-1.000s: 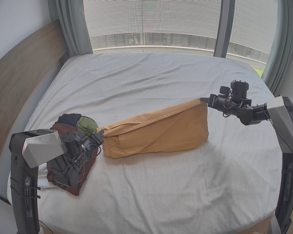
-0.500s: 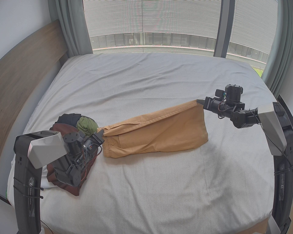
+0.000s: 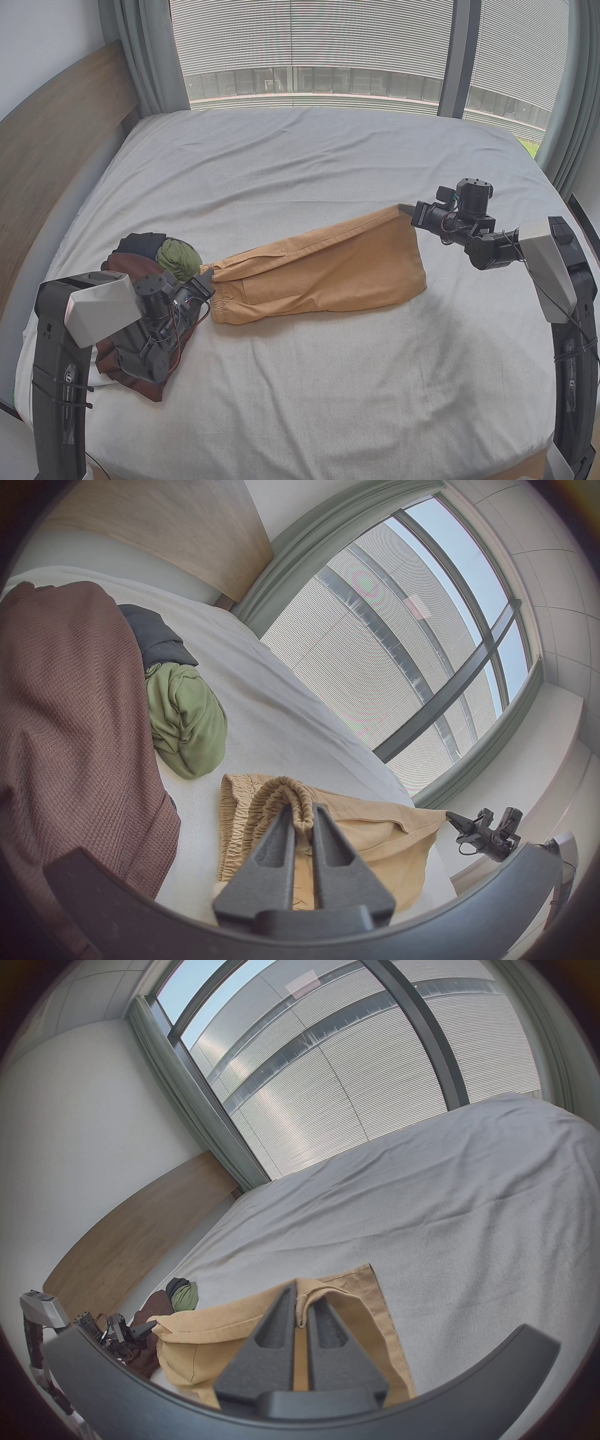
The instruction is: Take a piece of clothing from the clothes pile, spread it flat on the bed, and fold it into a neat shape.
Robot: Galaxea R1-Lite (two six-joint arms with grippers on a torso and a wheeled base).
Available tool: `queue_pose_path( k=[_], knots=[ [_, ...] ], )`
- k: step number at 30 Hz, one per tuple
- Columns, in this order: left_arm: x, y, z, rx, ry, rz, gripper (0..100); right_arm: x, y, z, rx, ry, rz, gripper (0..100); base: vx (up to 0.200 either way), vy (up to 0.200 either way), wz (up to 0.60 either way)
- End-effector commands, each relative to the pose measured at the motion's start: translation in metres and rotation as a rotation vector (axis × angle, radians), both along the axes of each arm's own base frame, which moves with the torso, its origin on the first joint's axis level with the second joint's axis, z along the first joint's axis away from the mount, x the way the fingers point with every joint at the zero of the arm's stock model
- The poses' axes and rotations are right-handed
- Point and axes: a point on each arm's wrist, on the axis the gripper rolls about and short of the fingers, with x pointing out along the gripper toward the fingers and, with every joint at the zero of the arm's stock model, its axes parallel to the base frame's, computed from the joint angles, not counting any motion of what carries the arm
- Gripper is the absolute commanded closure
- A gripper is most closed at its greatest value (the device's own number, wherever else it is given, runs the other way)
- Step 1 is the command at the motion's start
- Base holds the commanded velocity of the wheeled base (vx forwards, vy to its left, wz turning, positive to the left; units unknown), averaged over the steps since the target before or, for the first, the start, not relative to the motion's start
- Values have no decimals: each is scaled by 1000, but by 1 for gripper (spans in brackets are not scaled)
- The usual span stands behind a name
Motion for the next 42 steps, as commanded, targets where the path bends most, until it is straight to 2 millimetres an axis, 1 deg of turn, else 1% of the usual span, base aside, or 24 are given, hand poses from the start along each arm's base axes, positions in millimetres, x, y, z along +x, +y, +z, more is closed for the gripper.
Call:
queue_pose_path(
  k=[1, 2, 3, 5, 8, 10, 17, 20, 24, 26, 27, 30, 32, 33, 35, 37, 38, 39, 42],
  knots=[
    [0, 0, -1, 0, 1, 1, 0, 3, 1, -7, 0, -4, 3, 100, 0, 0, 0],
    [0, 0, -2, 0, 3, -1, 0, 4, 1, -9, 1, -7, 3, 100, 0, 0, 0],
    [1, 1, -1, -1, -1, 2, 0, 5, 1, -9, 1, -13, 5, 0, 0, 0, 0],
    [5, 1, 2, -3, -22, 7, 0, 9, 2, -8, 5, -37, 3, 0, 0, 0, 0],
    [9, 6, 5, -5, -40, 44, 0, 17, 2, -12, 11, -80, -2, 0, 0, 0, 0],
    [12, 8, 7, -7, -51, 62, 0, 17, 2, -9, 17, -88, -2, 0, 0, 0, 0],
    [12, 9, 8, -8, -55, 68, 0, 14, 2, 0, 26, -89, -14, 0, 0, 0, 0],
    [12, 10, 9, -9, -54, 70, 0, 8, 2, 5, 25, -75, -12, 0, 0, 0, 0],
    [12, 11, 10, -12, -54, 71, 0, 1, 2, 5, 22, -54, -11, 0, 0, 0, 0],
    [10, 11, 16, -14, -62, 73, 0, -11, 4, 14, 20, -29, -14, 0, 0, 0, 0],
    [9, 11, 17, -14, -64, 71, 0, -13, 3, 15, 19, -22, -17, 0, 0, 0, 0],
    [3, 9, 28, -15, -68, 61, 0, -37, 5, 25, 14, 17, -23, 0, 0, 0, 0],
    [-3, 6, 33, -15, -66, 47, 0, -59, 5, 35, 27, 59, -18, 0, 0, 0, 0],
    [-4, 6, 34, -15, -65, 44, 0, -64, 4, 37, 29, 67, -17, 0, 0, 0, 0],
    [-9, 3, 37, -14, -60, 33, 0, -87, 2, 45, 49, 110, -13, 0, 0, 0, 0],
    [-12, 1, 37, -11, -53, 27, 0, -102, 2, 45, 50, 139, 3, 0, 0, 0, 0],
    [-13, -1, 36, -10, -47, 19, 0, -102, 2, 45, 50, 139, 3, 0, 0, 0, 0],
    [-14, -2, 35, -9, -41, 12, 0, -117, 3, 42, 48, 174, 21, 0, 0, 0, 0],
    [-19, -3, 32, -1, -22, -5, 0, -130, 6, 30, 40, 228, 31, 0, 0, 0, 0]
  ],
)
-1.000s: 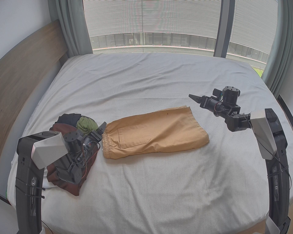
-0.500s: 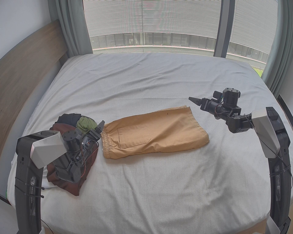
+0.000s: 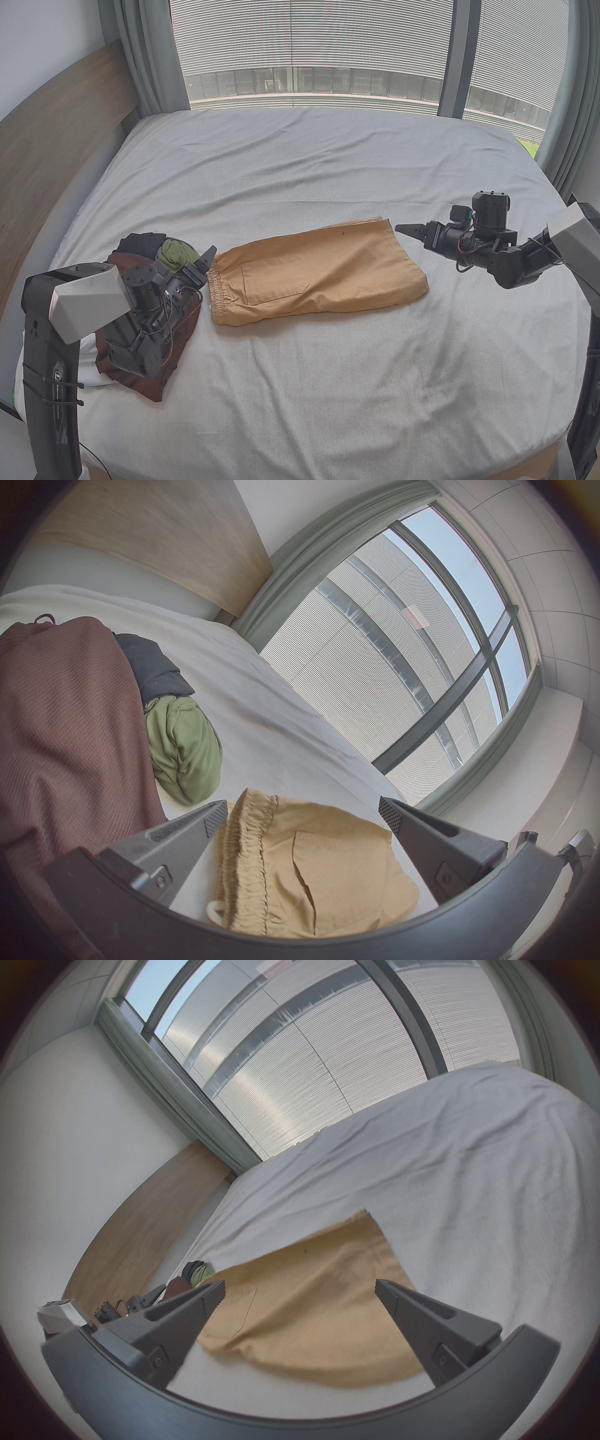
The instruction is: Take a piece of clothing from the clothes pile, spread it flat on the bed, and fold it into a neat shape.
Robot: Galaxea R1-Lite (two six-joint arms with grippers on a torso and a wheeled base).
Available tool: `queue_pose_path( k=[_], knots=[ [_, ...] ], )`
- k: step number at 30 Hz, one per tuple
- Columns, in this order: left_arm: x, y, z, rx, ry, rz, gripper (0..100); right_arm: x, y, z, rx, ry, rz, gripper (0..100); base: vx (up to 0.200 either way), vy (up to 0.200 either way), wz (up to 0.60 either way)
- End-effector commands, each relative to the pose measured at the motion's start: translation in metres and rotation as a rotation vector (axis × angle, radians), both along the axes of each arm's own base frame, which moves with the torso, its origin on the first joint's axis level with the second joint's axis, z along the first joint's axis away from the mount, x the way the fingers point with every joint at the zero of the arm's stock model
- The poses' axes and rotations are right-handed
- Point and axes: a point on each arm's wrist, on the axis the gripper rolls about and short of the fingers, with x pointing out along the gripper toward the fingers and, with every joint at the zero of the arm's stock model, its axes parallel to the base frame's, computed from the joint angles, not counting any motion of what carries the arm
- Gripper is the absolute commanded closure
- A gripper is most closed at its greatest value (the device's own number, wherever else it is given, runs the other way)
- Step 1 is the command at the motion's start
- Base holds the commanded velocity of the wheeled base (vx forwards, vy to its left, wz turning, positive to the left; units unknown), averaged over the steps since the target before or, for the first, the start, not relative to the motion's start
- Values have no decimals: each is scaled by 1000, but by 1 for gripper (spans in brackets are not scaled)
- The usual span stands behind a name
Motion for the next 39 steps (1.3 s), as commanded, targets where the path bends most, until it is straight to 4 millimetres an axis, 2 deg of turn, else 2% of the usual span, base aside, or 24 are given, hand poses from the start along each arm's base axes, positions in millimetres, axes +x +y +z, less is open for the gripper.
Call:
queue_pose_path(
  k=[1, 3, 5, 7, 10, 15, 16, 17, 18, 22, 23, 26, 39],
  knots=[
    [-15, -8, 6, 8, 23, -46, 0, -52, 3, 23, 15, 36, 35, 0, 0, 0, 0],
    [-17, -9, 6, 12, 28, -54, 0, -53, 3, 20, 13, 48, 35, 0, 0, 0, 0],
    [-19, -10, 7, 19, 28, -58, 0, -54, 3, 10, 10, 81, 34, 0, 0, 0, 0],
    [-23, -10, 7, 25, 39, -69, 0, -57, 2, -9, 0, 135, 34, 0, 0, 0, 0],
    [-24, -10, 5, 28, 46, -78, 0, -59, 3, -20, -2, 157, 36, 0, 0, 0, 0],
    [-25, -10, 3, 60, 47, -84, 0, -57, 5, -70, -5, 165, 38, 0, 0, 0, 0],
    [-25, -10, 3, 60, 47, -84, 0, -57, 5, -70, -5, 165, 38, 0, 0, 0, 0],
    [-26, -10, 3, 62, 47, -85, 0, -54, 9, -83, -4, 143, 35, 0, 0, 0, 0],
    [-26, -10, 3, 62, 47, -85, 0, -53, 12, -87, -4, 144, 37, 0, 0, 0, 0],
    [-25, -10, 3, 62, 49, -82, 0, -56, 22, -92, 0, 163, 58, 0, 0, 0, 0],
    [-25, -10, 3, 62, 49, -82, 0, -56, 23, -92, 0, 163, 59, 0, 0, 0, 0],
    [-25, -10, 2, 63, 47, -82, 0, -54, 24, -109, -7, 193, 54, 0, 0, 0, 0],
    [-24, -7, 0, 62, 50, -76, 0, -40, 35, -135, -1, 227, 14, 0, 0, 0, 0]
  ],
)
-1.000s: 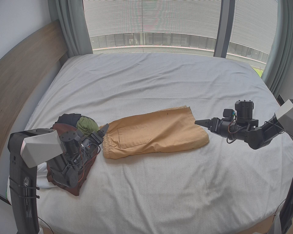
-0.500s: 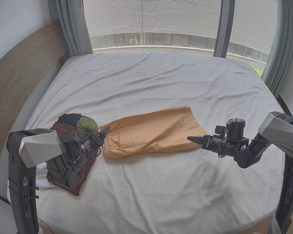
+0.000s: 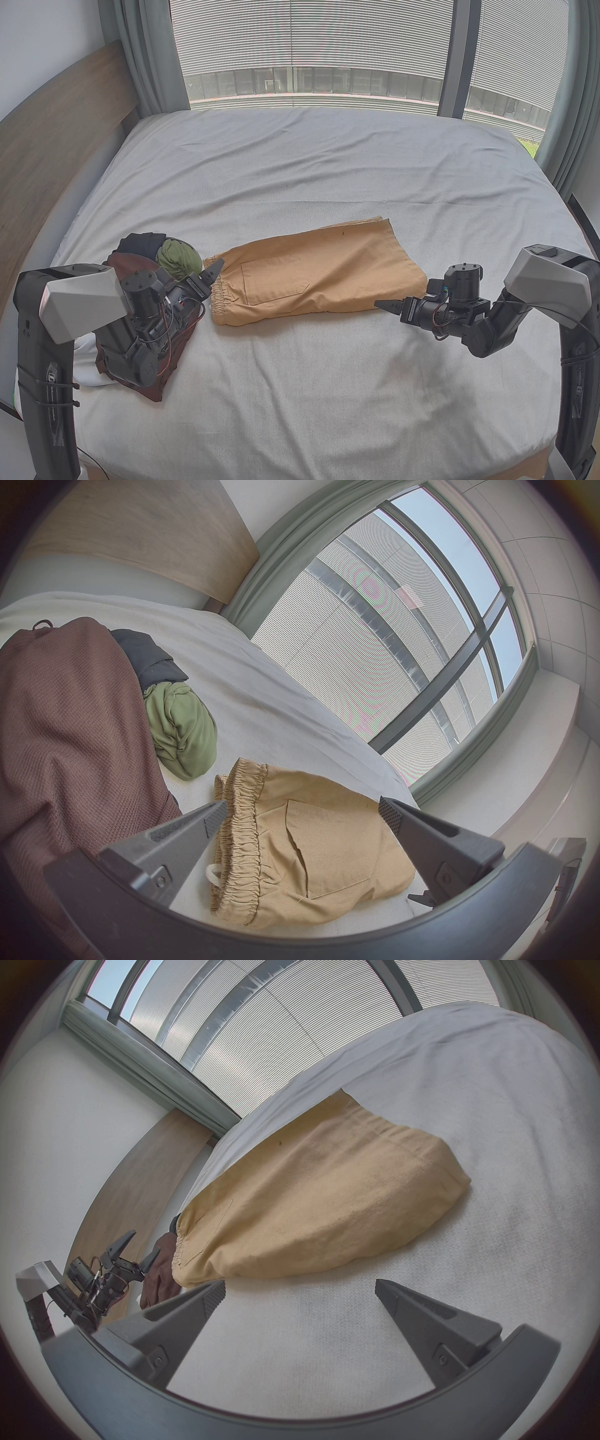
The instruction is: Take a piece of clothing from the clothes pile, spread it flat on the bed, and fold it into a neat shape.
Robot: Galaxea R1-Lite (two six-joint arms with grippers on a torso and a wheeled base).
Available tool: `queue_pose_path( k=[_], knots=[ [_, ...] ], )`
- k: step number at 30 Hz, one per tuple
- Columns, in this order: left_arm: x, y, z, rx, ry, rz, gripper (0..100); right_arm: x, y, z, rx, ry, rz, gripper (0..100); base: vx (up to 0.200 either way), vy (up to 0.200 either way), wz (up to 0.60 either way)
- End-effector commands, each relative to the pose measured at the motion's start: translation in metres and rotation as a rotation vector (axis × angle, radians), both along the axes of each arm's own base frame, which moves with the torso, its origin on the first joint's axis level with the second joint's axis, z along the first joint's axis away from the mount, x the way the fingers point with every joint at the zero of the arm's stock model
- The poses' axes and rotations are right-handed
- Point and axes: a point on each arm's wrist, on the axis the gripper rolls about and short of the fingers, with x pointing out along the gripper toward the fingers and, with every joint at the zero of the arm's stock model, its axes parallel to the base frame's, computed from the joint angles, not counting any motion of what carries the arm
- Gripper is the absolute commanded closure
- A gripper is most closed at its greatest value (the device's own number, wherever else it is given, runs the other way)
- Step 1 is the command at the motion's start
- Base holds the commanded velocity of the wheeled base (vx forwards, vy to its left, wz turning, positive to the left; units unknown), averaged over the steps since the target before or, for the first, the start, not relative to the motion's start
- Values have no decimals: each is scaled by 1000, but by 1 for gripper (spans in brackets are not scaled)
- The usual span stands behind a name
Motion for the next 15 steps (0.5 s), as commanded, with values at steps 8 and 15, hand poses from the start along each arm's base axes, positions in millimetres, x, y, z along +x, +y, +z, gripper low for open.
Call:
queue_pose_path(
  k=[8, 15],
  knots=[
    [1, 1, -3, 0, 6, 2, 0, 11, 13, -23, 33, 39, -9, 0, 0, 0, 0],
    [1, 0, -5, 1, 10, -1, 0, 23, 29, -36, 48, 2, -29, 0, 0, 0, 0]
  ],
)
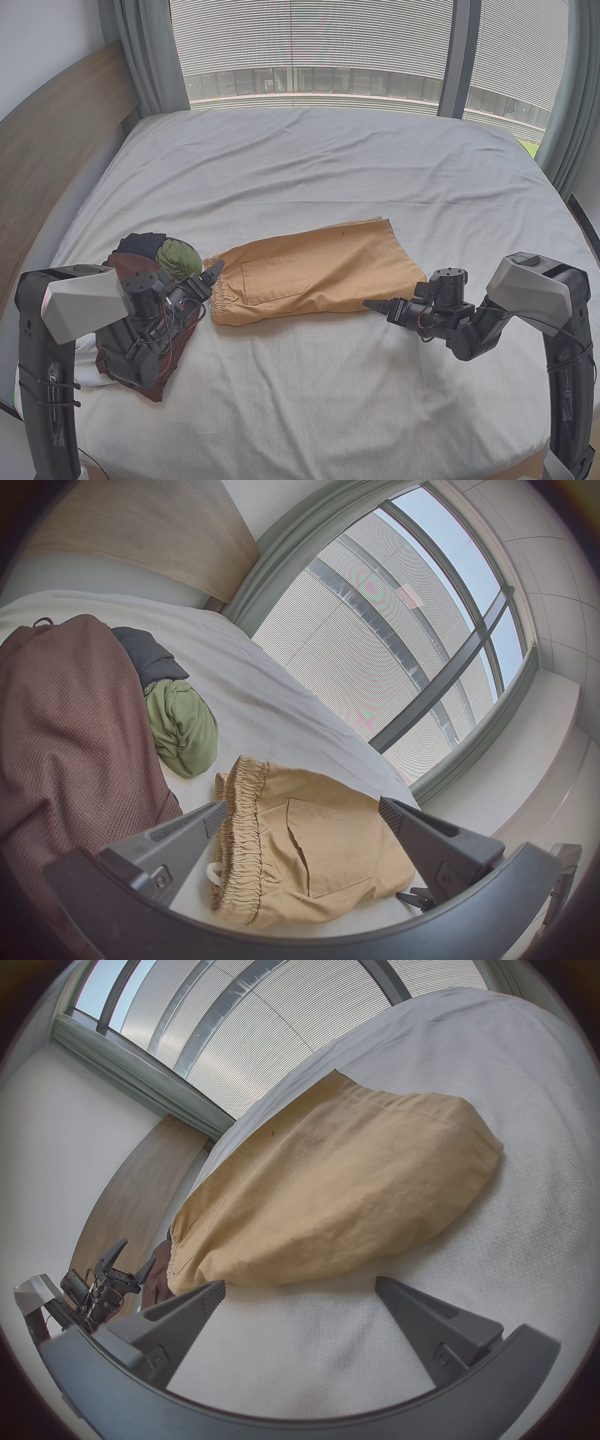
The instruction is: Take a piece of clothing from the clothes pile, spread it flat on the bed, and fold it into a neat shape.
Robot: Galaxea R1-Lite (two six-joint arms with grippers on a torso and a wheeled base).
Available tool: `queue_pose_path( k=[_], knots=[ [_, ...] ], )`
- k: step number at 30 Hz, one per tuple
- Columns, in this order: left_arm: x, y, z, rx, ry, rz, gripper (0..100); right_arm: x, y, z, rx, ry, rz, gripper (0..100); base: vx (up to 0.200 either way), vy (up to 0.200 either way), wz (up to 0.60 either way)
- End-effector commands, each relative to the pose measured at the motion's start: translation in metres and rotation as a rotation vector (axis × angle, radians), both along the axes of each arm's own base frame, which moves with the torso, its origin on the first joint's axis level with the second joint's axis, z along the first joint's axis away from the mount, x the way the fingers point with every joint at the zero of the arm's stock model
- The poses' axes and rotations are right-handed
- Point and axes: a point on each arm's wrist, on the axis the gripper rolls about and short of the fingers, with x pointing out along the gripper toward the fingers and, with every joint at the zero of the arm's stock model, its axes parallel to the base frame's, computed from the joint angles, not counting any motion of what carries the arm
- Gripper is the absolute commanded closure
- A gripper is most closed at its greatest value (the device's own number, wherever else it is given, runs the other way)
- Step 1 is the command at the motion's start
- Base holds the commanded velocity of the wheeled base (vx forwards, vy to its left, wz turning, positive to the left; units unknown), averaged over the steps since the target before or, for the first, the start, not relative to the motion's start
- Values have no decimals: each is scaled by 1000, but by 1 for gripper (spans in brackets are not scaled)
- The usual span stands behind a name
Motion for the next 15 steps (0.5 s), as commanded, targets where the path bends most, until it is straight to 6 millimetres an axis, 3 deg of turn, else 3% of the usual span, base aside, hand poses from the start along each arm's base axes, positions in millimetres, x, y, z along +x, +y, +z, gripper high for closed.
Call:
queue_pose_path(
  k=[1, 15],
  knots=[
    [0, 0, -3, 1, 7, 0, 0, 9, 10, -20, -9, -28, -20, 0, 0, 0, 0],
    [1, 0, -4, 1, 9, 0, 0, 44, 25, -15, 89, -102, -89, 0, 0, 0, 0]
  ],
)
